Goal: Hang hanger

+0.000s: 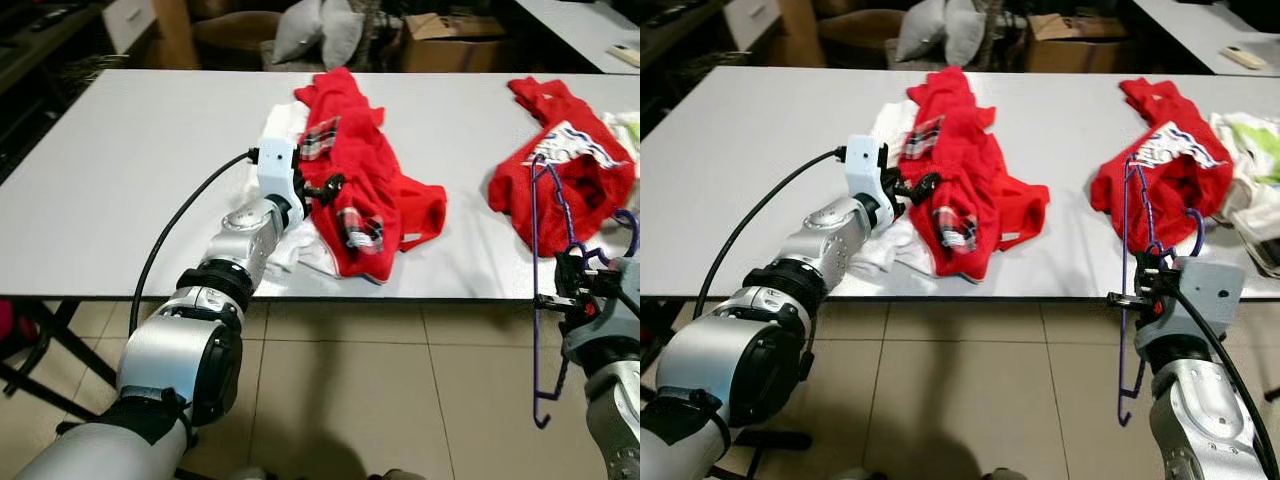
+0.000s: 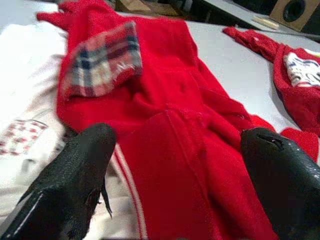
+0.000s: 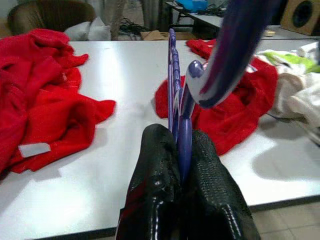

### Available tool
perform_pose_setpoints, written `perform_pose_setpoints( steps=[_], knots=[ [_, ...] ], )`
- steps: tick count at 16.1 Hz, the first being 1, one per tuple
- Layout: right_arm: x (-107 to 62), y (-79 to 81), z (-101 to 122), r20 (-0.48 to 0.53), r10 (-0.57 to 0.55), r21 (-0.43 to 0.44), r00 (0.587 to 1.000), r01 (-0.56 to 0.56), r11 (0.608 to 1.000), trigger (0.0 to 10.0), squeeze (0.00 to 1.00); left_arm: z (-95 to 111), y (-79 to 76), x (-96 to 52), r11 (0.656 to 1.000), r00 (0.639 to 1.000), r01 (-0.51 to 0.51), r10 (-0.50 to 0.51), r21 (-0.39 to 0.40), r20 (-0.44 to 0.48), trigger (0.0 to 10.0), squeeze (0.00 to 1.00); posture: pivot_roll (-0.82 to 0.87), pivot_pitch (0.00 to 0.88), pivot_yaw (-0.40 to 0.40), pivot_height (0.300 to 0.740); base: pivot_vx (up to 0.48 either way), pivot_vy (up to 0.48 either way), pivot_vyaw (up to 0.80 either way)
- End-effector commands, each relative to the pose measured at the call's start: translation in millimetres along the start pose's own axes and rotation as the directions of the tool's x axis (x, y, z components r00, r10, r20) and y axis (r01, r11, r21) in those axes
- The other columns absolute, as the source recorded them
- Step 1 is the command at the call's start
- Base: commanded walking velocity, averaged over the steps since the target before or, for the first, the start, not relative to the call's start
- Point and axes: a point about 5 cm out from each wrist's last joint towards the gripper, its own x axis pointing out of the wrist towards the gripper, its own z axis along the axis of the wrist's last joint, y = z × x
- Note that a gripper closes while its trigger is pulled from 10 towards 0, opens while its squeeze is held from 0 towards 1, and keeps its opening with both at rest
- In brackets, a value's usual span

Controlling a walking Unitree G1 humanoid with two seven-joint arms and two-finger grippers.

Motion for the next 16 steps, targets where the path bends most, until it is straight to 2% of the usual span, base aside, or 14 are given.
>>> perform_pose_setpoints(
  steps=[1, 3, 4, 5, 7, 11, 12, 13, 14, 15, 16],
  knots=[
    [-2.4, 4.1, 1.5, -0.004, 0.018, 0.011, 1.0, -0.018, 1.0, 10.0, 0.0, -0.5, -3.0, 1.2, 1.0, 1.0, 0.02, -0.02, -0.011, -0.001, 10.0, 0.0, -0.2, 0.068, 0.032, 0.74, 0.0, 0.0, 0.0],
    [-1.7, 6.0, 0.9, -0.012, 0.03, 0.009, 0.999, -0.029, 1.0, 10.0, 0.0, -6.5, -7.6, 2.0, 0.999, 0.999, 0.045, -0.044, 0.014, -0.026, 10.0, 0.0, -0.2, 0.067, 0.027, 0.74, 0.0, 0.0, 0.0],
    [-0.5, 8.0, 1.8, -0.012, 0.039, 0.008, 0.999, -0.038, 0.999, 10.0, 0.0, -11.2, -6.5, 1.6, 0.996, 0.998, 0.014, -0.008, 0.094, -0.056, 10.0, 0.0, -0.2, 0.067, 0.026, 0.74, 0.0, 0.0, 0.0],
    [0.1, 9.6, 2.6, -0.01, 0.045, 0.009, 0.999, -0.045, 0.999, 10.0, 0.0, -13.5, -3.3, 0.9, 0.987, 0.997, -0.028, 0.04, 0.161, -0.07, 9.5, 0.0, -0.2, 0.068, 0.027, 0.74, 0.0, 0.0, 0.0],
    [-0.9, 10.9, 2.7, -0.011, 0.048, 0.01, 0.999, -0.048, 0.999, 10.0, 0.0, -12.5, -1.4, 0.5, 0.987, 0.997, -0.052, 0.061, 0.152, -0.054, 0.0, 0.0, -0.2, 0.069, 0.03, 0.74, 0.0, 0.0, 0.0],
    [-2.6, 14.0, 1.4, -0.016, 0.059, 0.016, 0.998, -0.059, 0.998, 10.0, 0.0, -7.9, -3.4, 1.9, 0.99, 0.998, -0.05, 0.054, 0.135, -0.028, 0.2, 0.0, -0.2, 0.069, 0.029, 0.74, 0.0, 0.0, 0.0],
    [-2.1, 15.1, 1.5, -0.016, 0.066, 0.015, 0.998, -0.065, 0.998, 10.0, 0.0, -6.4, -2.6, 2.1, 0.992, 0.998, -0.062, 0.064, 0.109, -0.021, 2.1, 0.0, -0.2, 0.069, 0.029, 0.74, 0.0, 0.0, 0.0],
    [-1.8, 15.4, 2.2, -0.014, 0.069, 0.013, 0.998, -0.069, 0.998, 10.0, 0.0, -6.0, -2.0, 2.2, 0.99, 0.997, -0.074, 0.077, 0.123, -0.022, 3.9, 0.0, -0.2, 0.069, 0.026, 0.74, 0.0, 0.0, 0.0],
    [-1.3, 15.8, 3.0, -0.012, 0.074, 0.012, 0.997, -0.074, 0.997, 10.0, 0.0, -6.9, 0.5, 1.7, 0.982, 0.993, -0.107, 0.113, 0.159, -0.029, 6.5, 0.0, -0.21, 0.071, 0.023, 0.74, 0.0, 0.0, 0.0],
    [-1.2, 16.2, 3.5, -0.01, 0.079, 0.011, 0.997, -0.078, 0.997, 10.0, 0.0, -6.9, 2.4, 1.2, 0.976, 0.99, -0.131, 0.138, 0.174, -0.027, 7.8, 0.0, -0.21, 0.073, 0.021, 0.74, 0.0, 0.0, 0.0],
    [-1.2, 16.4, 3.7, -0.01, 0.081, 0.01, 0.997, -0.08, 0.997, 10.0, 0.0, -6.5, 3.1, 1.1, 0.975, 0.989, -0.14, 0.146, 0.172, -0.023, 9.9, 0.0, -0.21, 0.073, 0.021, 0.74, 0.0, 0.0, 0.0]
  ],
)
